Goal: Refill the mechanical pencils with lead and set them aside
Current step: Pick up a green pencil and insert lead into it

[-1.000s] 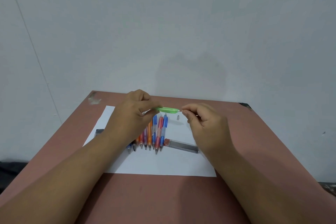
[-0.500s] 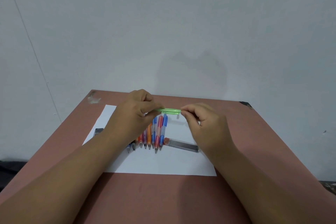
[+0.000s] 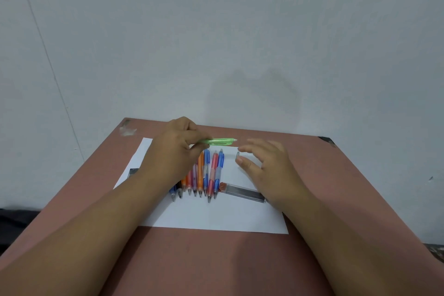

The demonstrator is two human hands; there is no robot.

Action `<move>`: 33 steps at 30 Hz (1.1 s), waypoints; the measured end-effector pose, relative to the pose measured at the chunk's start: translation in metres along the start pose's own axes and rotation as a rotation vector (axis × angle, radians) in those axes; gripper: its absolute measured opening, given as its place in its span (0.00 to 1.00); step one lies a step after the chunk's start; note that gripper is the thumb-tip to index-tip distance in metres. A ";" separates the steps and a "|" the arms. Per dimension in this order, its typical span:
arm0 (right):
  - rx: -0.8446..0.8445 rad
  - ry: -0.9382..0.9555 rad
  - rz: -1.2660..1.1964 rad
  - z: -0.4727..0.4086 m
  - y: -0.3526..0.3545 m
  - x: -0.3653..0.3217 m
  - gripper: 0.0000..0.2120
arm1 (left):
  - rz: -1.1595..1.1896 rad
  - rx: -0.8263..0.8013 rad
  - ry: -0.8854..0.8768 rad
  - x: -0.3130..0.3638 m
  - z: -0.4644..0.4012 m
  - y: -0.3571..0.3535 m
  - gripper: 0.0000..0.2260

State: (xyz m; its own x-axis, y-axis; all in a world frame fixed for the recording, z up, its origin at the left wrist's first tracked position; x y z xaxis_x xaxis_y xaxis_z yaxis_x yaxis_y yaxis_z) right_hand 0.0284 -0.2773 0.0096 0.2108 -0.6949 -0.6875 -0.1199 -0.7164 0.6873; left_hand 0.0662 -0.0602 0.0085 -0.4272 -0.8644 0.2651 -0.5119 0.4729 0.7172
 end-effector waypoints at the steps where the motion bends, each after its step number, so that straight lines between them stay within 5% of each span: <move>1: -0.053 -0.025 0.026 0.000 -0.001 0.000 0.19 | -0.003 0.005 0.023 -0.001 -0.001 0.000 0.09; 6: -0.250 -0.111 0.203 0.002 -0.007 -0.003 0.28 | -0.027 -0.038 0.092 -0.002 -0.002 -0.001 0.11; 16: -0.228 -0.110 0.191 0.003 -0.006 -0.005 0.27 | -0.014 -0.102 0.112 0.000 -0.002 -0.001 0.12; 23: 0.261 0.043 -0.294 0.002 0.007 0.002 0.07 | 0.003 -0.110 0.069 0.000 -0.001 -0.001 0.10; 33: 0.278 -0.068 -0.796 0.004 0.008 0.003 0.07 | 0.018 -0.124 -0.033 0.002 0.001 -0.003 0.10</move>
State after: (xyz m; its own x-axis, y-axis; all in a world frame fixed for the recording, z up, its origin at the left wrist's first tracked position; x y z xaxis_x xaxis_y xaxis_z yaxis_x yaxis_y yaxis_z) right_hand 0.0245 -0.2853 0.0127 0.2756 0.0273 -0.9609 -0.1965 -0.9769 -0.0841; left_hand 0.0658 -0.0629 0.0064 -0.4613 -0.8487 0.2587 -0.4085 0.4619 0.7873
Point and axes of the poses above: each hand's wrist, its own z-axis away from the middle knuckle, its own y-axis out of the back of the hand, x = y × z, the point moved 2 cm from there along -z, towards the middle knuckle, and after that the axes turned 15 degrees about -z, right-handed, at the moved point
